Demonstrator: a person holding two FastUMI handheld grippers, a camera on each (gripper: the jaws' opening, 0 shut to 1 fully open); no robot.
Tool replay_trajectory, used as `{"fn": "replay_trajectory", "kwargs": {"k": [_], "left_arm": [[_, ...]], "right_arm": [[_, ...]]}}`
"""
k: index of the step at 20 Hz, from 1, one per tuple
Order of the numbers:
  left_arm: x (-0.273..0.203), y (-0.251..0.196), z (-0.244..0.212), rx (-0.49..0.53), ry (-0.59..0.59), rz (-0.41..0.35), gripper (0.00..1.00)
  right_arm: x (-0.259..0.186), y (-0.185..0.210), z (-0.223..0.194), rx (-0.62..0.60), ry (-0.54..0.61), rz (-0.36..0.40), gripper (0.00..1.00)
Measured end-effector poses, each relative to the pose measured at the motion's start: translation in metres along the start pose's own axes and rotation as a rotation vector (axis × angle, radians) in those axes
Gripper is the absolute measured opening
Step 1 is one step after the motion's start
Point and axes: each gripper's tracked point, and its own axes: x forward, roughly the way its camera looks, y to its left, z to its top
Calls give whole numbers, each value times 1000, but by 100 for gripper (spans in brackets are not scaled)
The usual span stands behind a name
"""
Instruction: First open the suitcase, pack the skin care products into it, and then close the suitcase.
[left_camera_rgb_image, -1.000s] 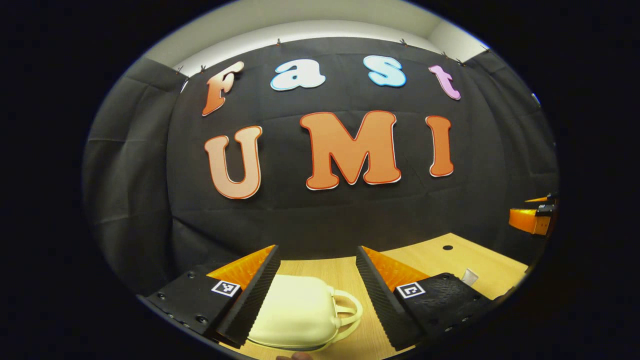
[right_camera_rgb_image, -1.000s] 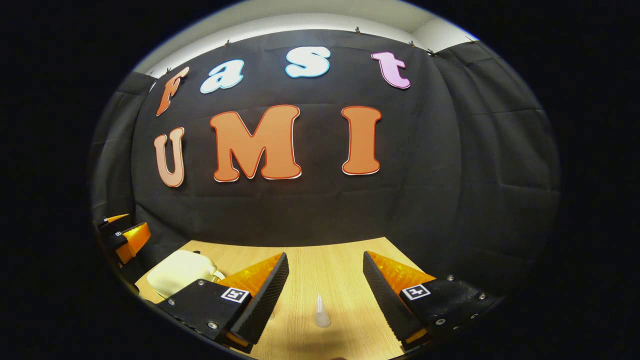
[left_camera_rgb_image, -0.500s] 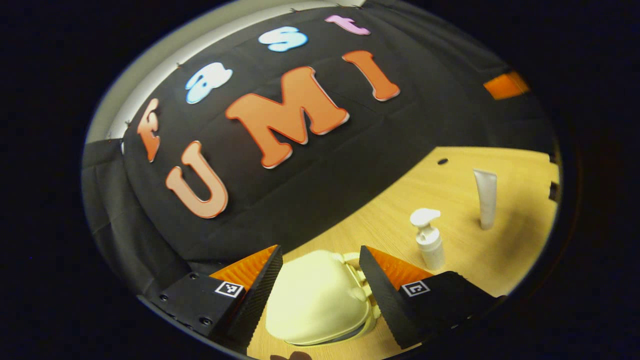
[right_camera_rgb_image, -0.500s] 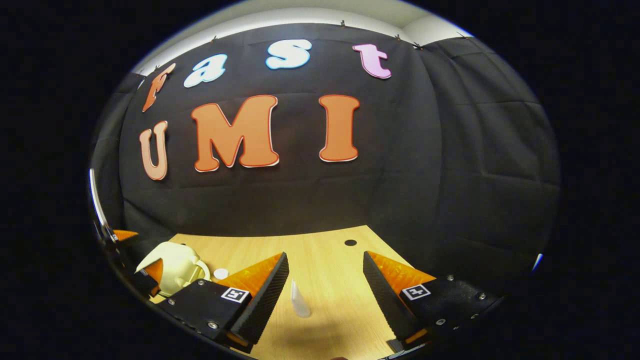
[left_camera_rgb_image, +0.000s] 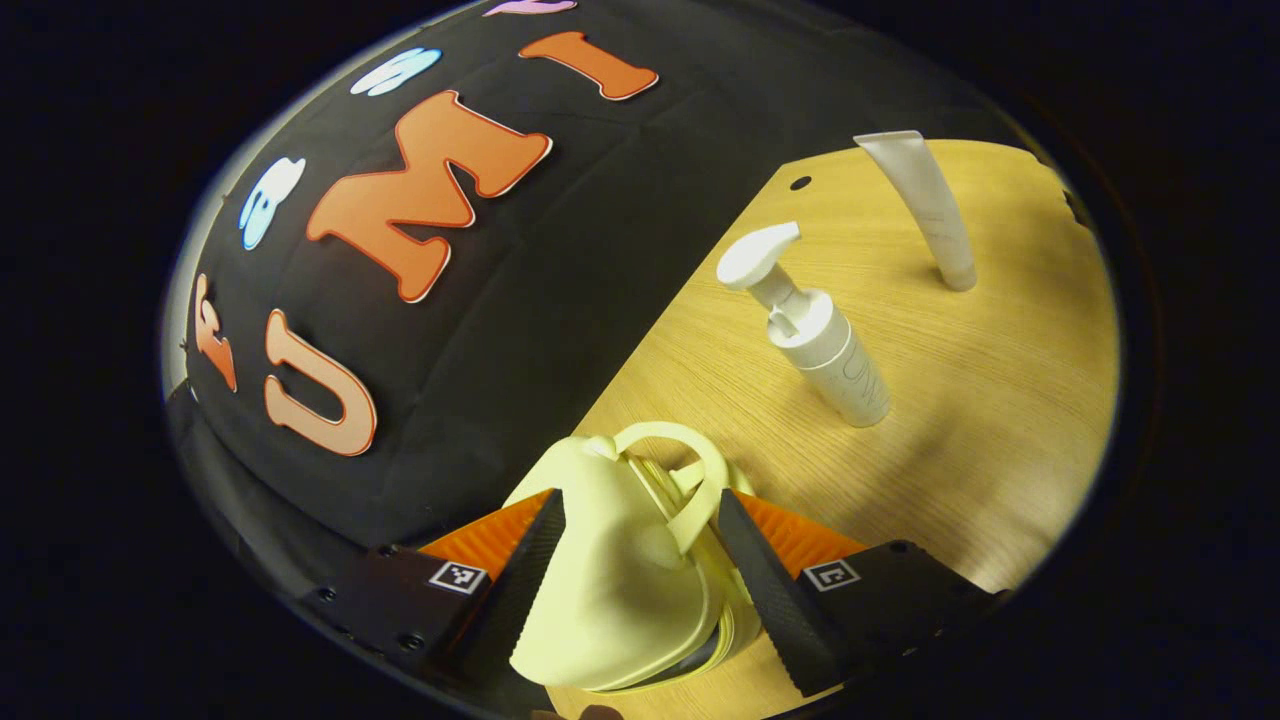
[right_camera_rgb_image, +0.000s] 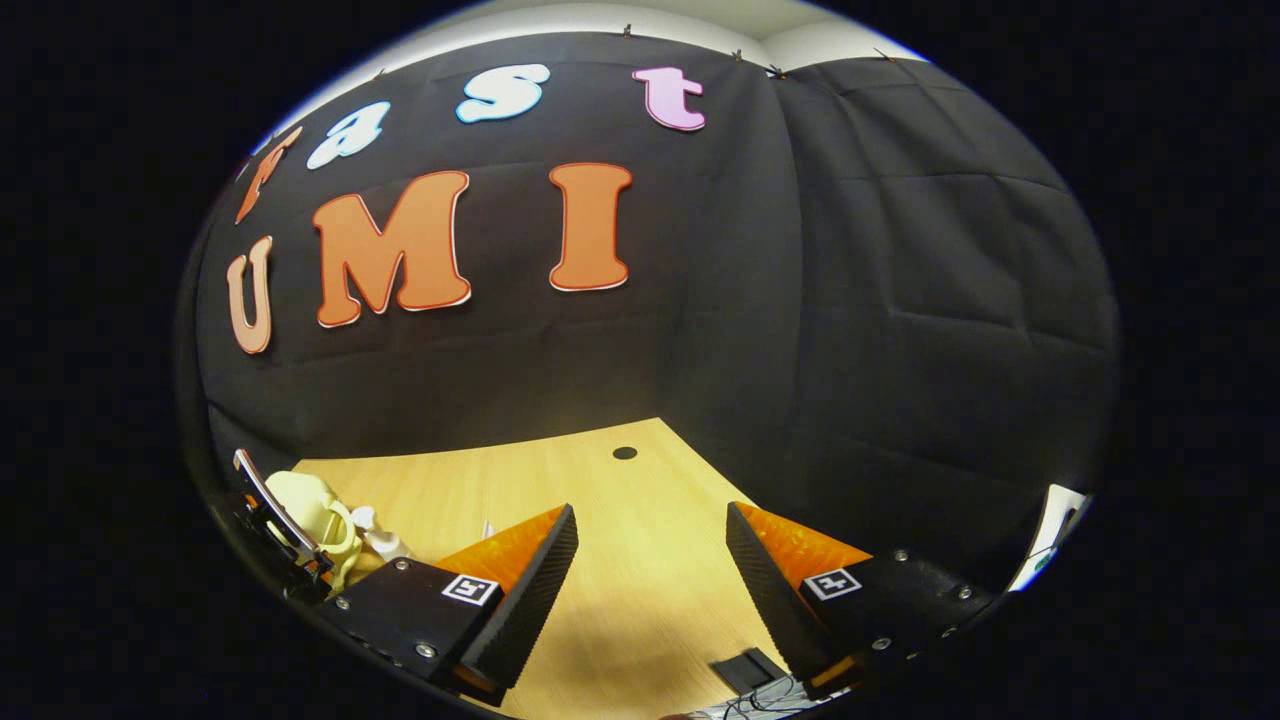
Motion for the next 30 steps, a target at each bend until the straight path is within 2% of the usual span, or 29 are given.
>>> {"fn": "replay_trajectory", "kwargs": {"k": [3,9,10,12,13,14,16,17,18,20,24,26,30], "left_arm": [[23,-6,-5,82,32,-6,99],[42,-26,-13,155,65,-56,98],[44,-24,-14,157,64,-52,92],[48,-30,-12,169,62,-68,60],[48,-34,-12,169,70,-79,57],[47,-33,-12,184,73,-71,37],[42,-18,1,200,36,-38,13],[37,-9,3,181,35,-28,9],[33,-5,2,144,47,-56,4],[24,10,5,63,51,-90,4],[0,68,9,-22,34,-72,4],[-3,103,7,-119,32,-77,4],[-17,183,-16,-298,27,-34,4]], "right_arm": [[1,-5,-5,20,20,-12,95],[1,-8,-9,30,30,-21,95],[1,-8,-11,34,35,-20,95],[1,-7,-14,48,43,-18,95],[1,-7,-15,54,49,-18,95],[0,-7,-17,59,53,-19,95],[-2,-5,-17,62,55,-14,95],[-1,-2,-16,58,52,-9,95],[-2,1,-14,53,49,-2,95],[-2,11,-10,48,41,20,95],[1,39,2,46,20,65,95],[4,55,8,38,7,91,95],[7,93,23,15,-23,144,95]]}}
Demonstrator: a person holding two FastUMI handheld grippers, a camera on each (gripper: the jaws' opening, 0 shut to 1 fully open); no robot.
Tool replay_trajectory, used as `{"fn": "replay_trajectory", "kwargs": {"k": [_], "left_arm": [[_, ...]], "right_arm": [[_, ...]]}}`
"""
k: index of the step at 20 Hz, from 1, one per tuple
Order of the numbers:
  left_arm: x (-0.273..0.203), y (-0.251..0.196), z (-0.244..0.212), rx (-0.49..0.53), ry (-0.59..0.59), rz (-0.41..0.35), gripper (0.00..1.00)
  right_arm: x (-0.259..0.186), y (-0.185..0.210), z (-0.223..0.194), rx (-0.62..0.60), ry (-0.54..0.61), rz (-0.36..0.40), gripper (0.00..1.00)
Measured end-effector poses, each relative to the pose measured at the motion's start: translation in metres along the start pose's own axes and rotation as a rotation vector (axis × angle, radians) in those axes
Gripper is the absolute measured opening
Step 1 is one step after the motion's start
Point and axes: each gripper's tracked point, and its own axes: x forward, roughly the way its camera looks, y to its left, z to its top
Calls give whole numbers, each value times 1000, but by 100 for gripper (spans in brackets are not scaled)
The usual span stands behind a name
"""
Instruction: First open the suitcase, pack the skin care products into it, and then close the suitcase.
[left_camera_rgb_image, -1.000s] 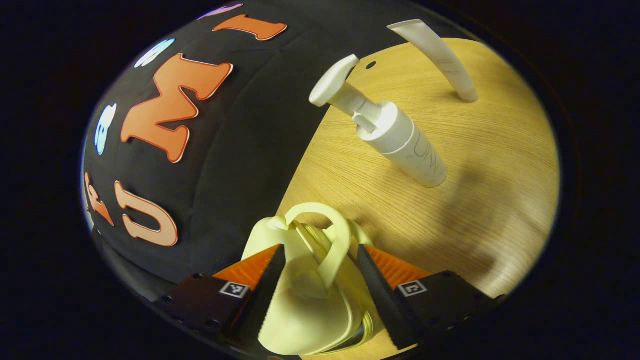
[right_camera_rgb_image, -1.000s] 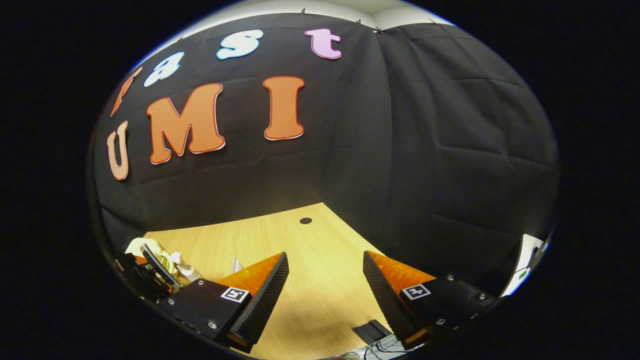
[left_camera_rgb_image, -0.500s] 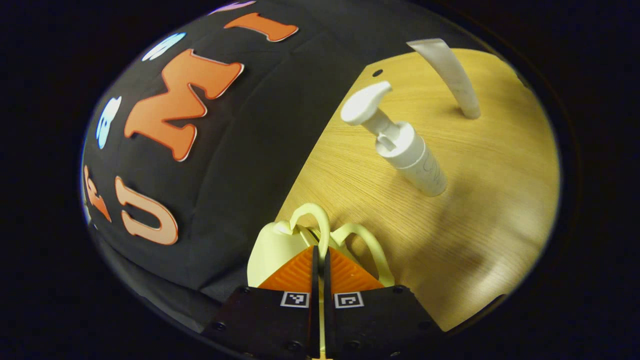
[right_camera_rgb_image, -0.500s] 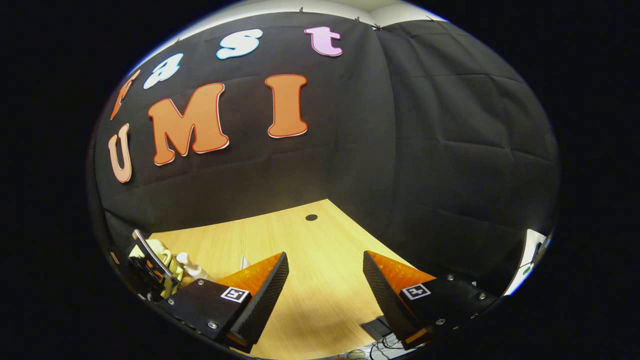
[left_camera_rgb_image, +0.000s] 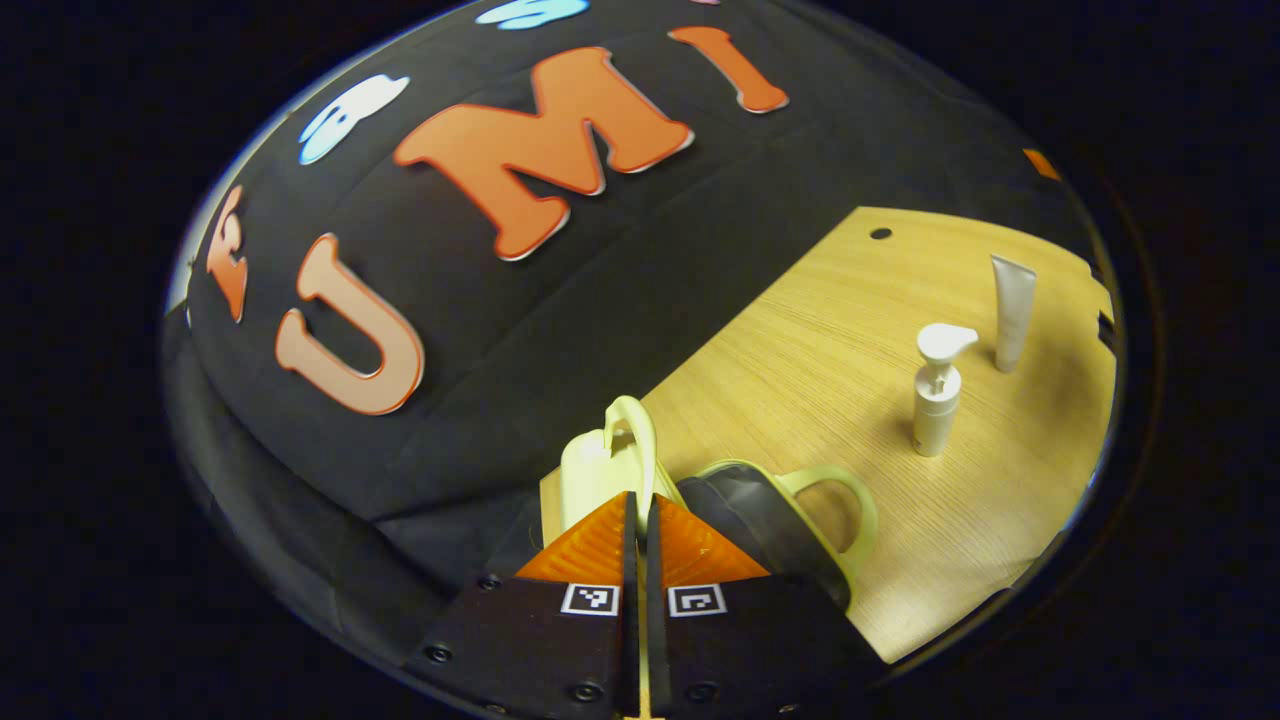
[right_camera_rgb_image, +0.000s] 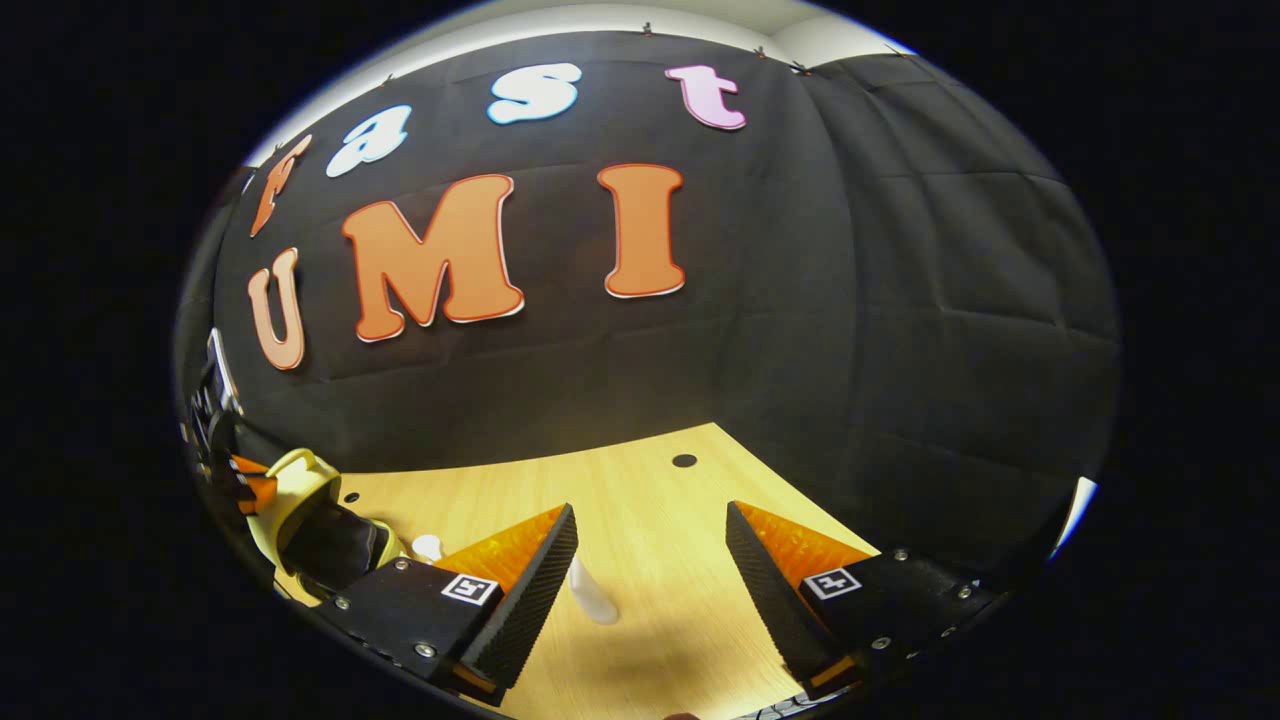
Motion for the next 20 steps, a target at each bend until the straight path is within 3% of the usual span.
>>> {"fn": "replay_trajectory", "kwargs": {"k": [2,7,12,15,18,20], "left_arm": [[0,40,-11,-66,5,32,4],[11,129,-61,-124,39,102,4],[45,214,-164,-186,127,148,4],[91,237,-223,-282,184,125,4],[126,230,-296,-364,206,86,4],[137,221,-334,-412,213,53,4]], "right_arm": [[5,19,5,-6,-9,26,95],[11,60,14,-7,-16,77,95],[6,85,19,-7,-18,72,95],[3,95,24,-30,-37,43,100],[3,104,23,-47,-45,13,95],[4,112,21,-44,-37,1,100]]}}
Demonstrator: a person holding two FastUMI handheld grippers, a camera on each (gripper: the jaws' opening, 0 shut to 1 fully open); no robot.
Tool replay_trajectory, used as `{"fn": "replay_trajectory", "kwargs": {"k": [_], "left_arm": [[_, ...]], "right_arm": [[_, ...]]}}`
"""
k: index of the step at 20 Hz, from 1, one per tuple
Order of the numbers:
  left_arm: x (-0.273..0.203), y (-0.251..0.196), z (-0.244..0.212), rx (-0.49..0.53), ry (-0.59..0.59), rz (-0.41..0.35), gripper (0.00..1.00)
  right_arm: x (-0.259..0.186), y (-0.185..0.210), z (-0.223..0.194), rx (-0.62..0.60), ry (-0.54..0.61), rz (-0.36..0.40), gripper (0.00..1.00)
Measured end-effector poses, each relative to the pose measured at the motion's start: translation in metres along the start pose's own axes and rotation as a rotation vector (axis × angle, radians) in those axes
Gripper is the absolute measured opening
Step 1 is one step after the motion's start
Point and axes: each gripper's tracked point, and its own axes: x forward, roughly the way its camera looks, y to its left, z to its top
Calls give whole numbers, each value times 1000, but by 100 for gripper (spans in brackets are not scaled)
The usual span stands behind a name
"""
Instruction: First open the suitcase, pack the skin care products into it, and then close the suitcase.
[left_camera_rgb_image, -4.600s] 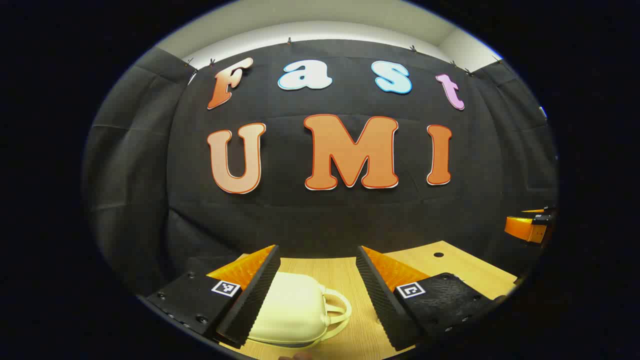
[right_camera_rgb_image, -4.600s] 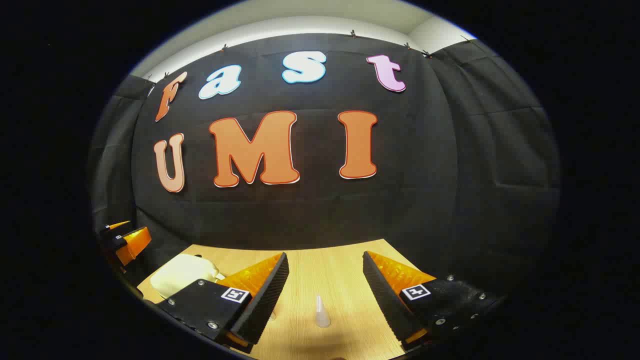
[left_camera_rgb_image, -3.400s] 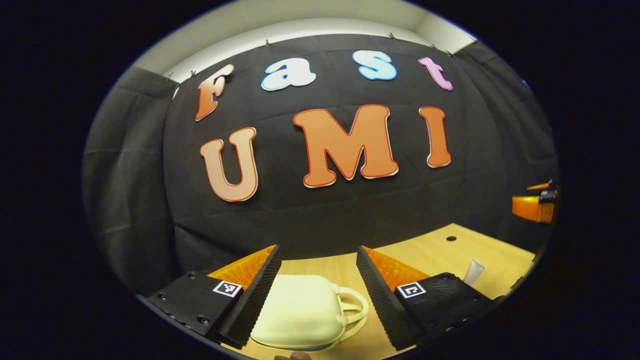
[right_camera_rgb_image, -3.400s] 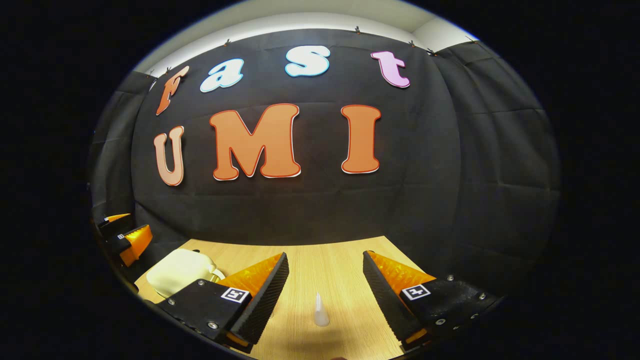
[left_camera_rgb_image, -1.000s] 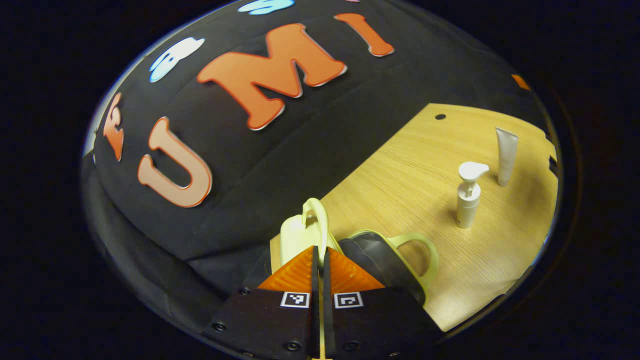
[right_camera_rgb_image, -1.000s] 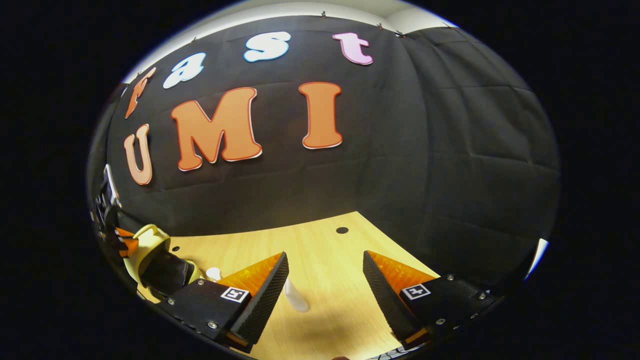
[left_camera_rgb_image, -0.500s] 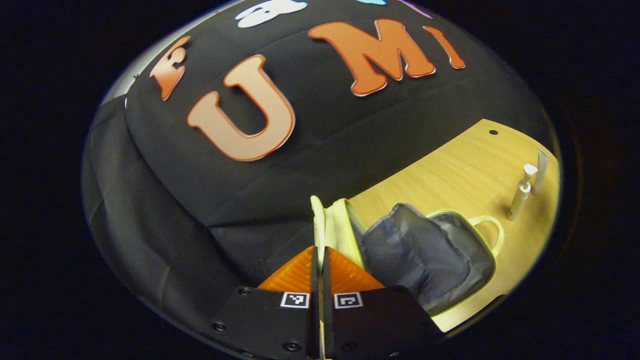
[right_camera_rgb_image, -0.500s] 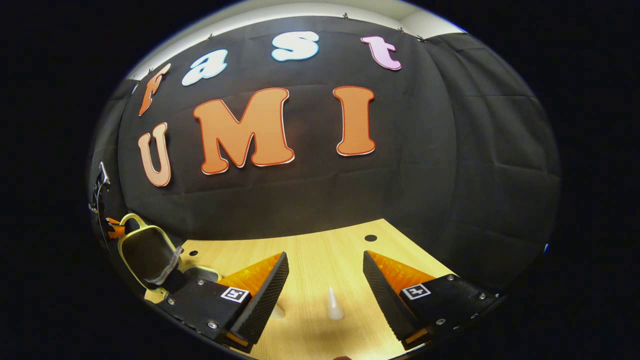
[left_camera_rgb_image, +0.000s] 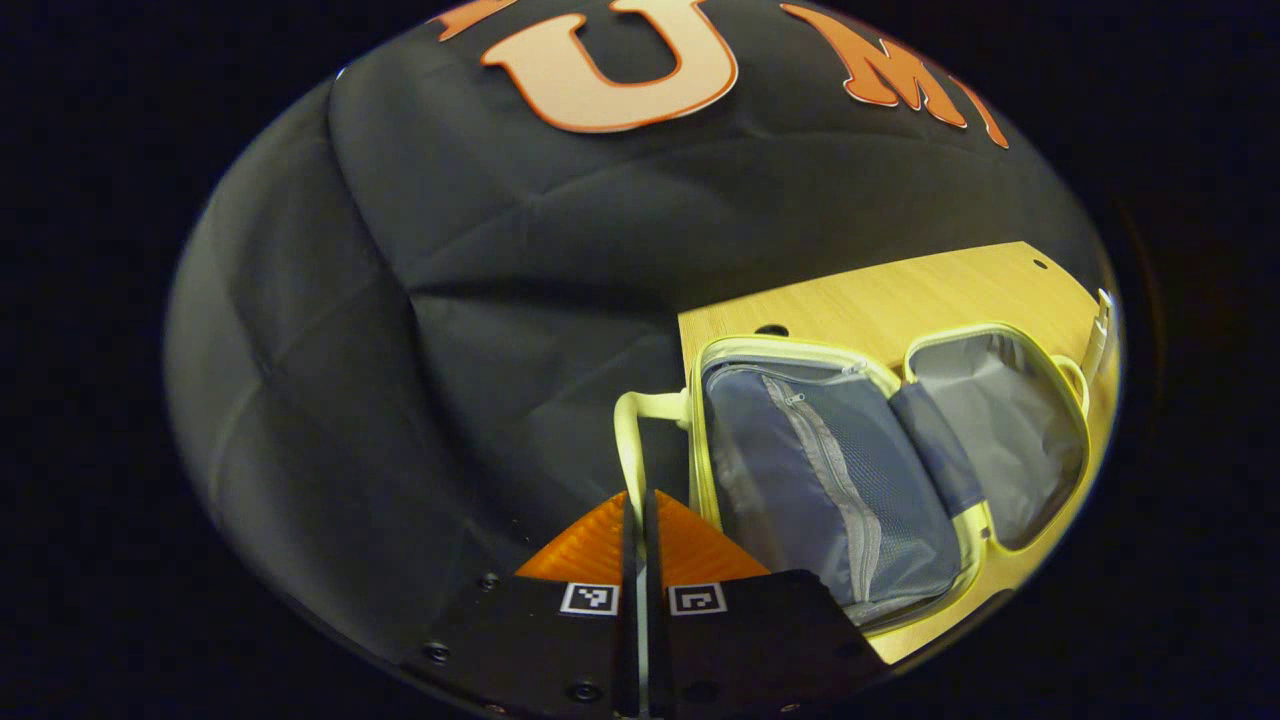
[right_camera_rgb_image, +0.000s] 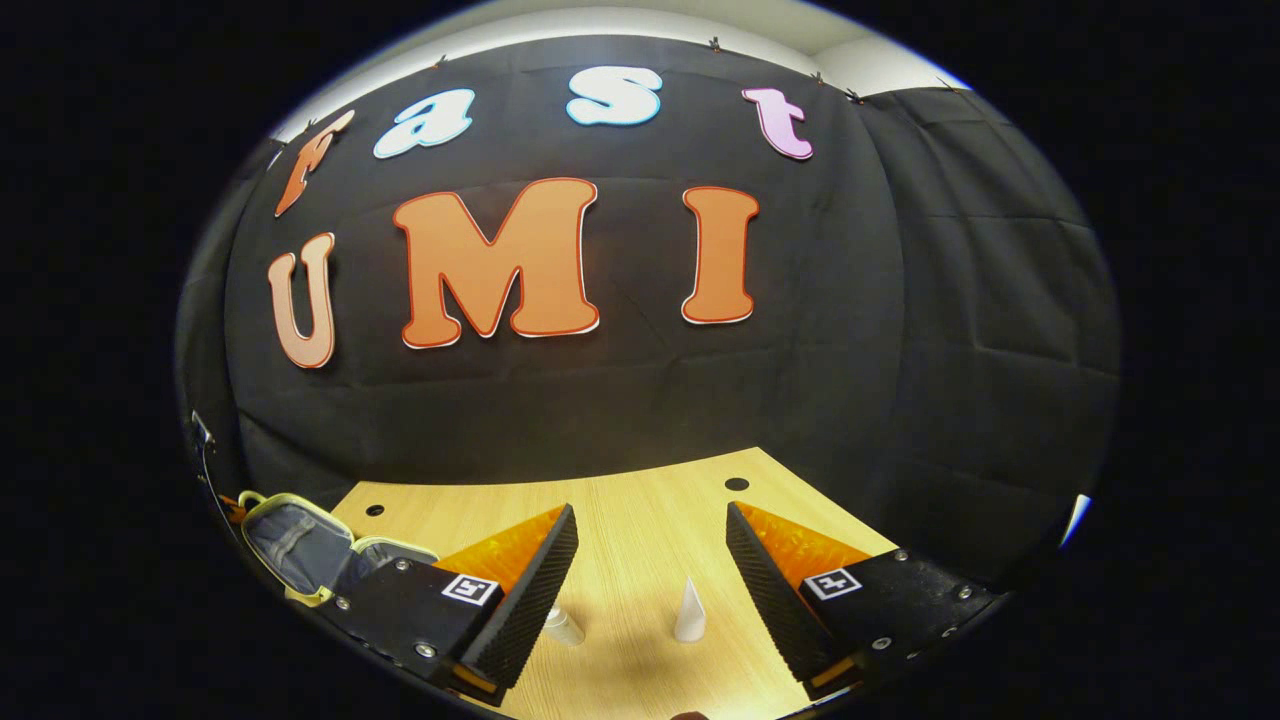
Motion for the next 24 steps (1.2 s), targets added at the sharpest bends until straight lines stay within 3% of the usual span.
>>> {"fn": "replay_trajectory", "kwargs": {"k": [1,2,3,4,6,8,9,12,13,16,21,23,24], "left_arm": [[6,1,-14,-32,10,-18,4],[12,5,-30,-68,23,-39,4],[21,8,-45,-98,40,-56,4],[28,6,-54,-122,51,-77,4],[38,7,-72,-145,85,-113,4],[46,13,-79,-136,76,-93,6],[48,27,-81,-110,78,-35,11],[31,33,-82,-110,108,-9,49],[23,39,-72,-112,85,30,53],[-19,14,-22,-148,-15,56,97],[-123,-68,92,-123,-263,124,99],[-159,-125,127,-137,-341,95,99],[-169,-163,143,-150,-373,49,99]], "right_arm": [[1,5,-2,2,5,0,95],[0,10,-2,1,6,-1,100],[1,11,0,-5,-2,-6,95],[1,12,2,-14,-9,-16,100],[0,14,1,-19,-11,-25,95],[-1,17,-3,-24,-11,-31,95],[-2,17,-4,-25,-11,-30,95],[0,16,-9,-25,1,-19,100],[0,12,-9,-22,2,-16,95],[7,1,-6,-14,3,5,95],[22,-21,-1,-11,5,63,95],[27,-30,-1,-6,9,89,95],[29,-34,-2,-1,13,105,100]]}}
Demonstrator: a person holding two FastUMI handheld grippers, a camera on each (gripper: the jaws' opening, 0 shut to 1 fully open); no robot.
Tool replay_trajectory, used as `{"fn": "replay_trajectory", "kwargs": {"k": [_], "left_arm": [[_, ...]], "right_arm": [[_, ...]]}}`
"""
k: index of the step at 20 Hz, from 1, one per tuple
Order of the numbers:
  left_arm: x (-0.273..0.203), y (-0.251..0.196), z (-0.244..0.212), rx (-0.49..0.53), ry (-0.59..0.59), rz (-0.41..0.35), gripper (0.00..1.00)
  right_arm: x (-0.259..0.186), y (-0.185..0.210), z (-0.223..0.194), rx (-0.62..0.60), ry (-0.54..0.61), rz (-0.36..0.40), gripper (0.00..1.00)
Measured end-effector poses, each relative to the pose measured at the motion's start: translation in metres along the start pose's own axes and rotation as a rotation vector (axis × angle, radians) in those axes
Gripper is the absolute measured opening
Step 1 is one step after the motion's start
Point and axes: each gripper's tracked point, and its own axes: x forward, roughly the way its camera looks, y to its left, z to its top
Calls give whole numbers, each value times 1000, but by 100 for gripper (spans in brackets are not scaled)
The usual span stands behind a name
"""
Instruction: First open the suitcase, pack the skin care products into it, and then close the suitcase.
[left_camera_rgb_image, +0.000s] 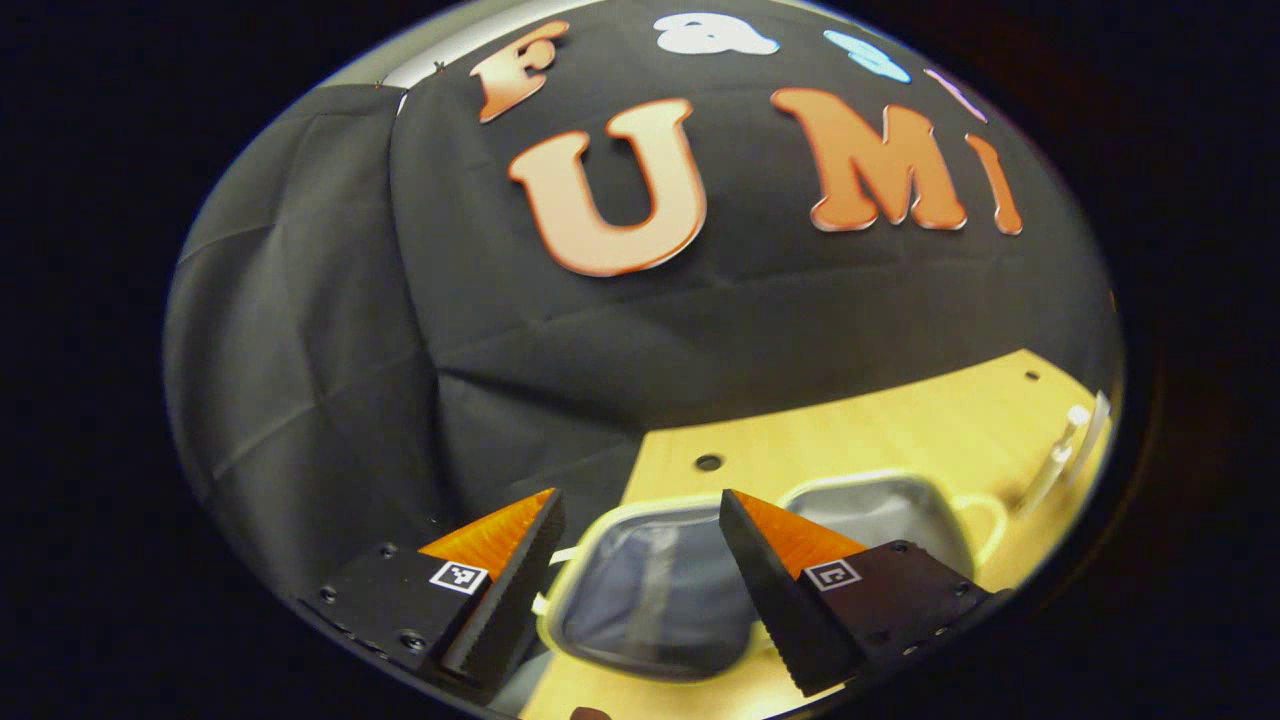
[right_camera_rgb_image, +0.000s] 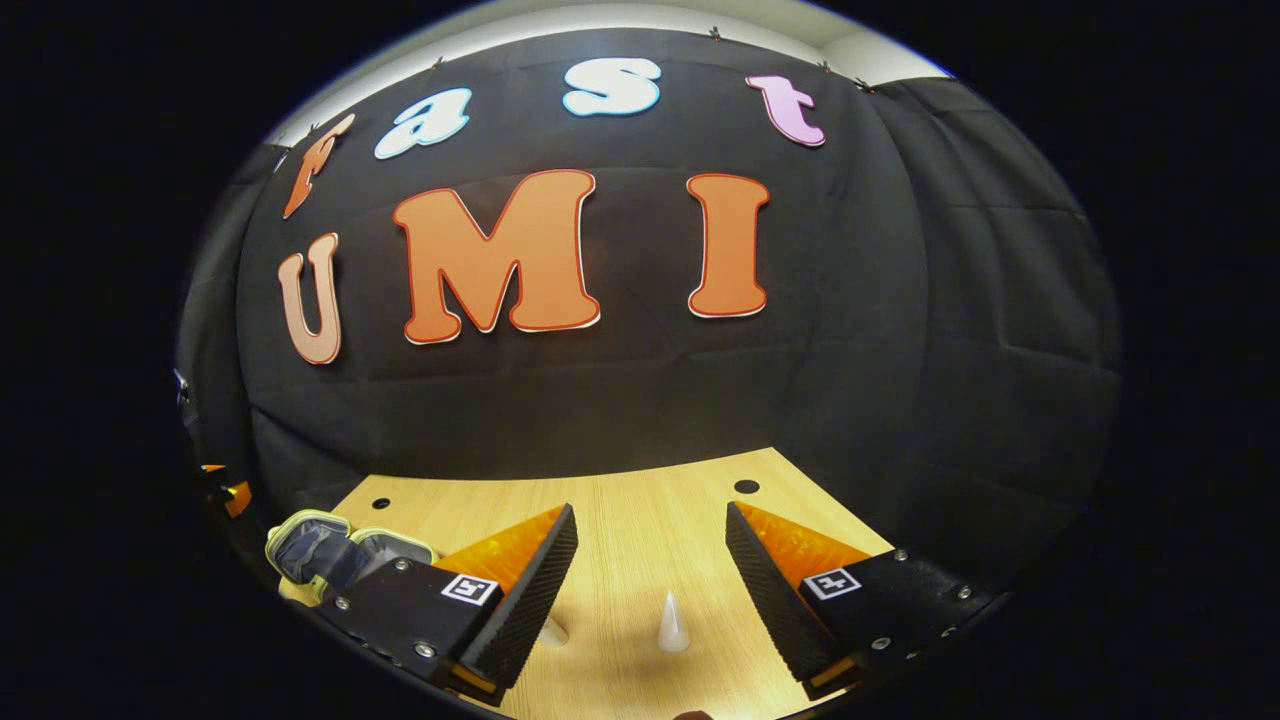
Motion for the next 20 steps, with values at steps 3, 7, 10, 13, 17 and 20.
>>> {"fn": "replay_trajectory", "kwargs": {"k": [3,7,10,13,17,20], "left_arm": [[-30,-122,26,-51,-54,-162,99],[-52,-269,-11,-37,-53,-276,99],[-55,-354,-42,-50,-45,-357,99],[-40,-407,-75,40,-6,-372,99],[-20,-444,-105,58,24,-409,99],[-3,-467,-114,55,34,-426,99]], "right_arm": [[2,-19,-8,-1,9,17,100],[-2,-44,-29,17,43,16,95],[-10,-62,-47,2,67,-2,95],[-20,-79,-59,-10,92,-24,95],[-28,-107,-71,-22,120,-78,95],[-32,-125,-76,-15,142,-114,95]]}}
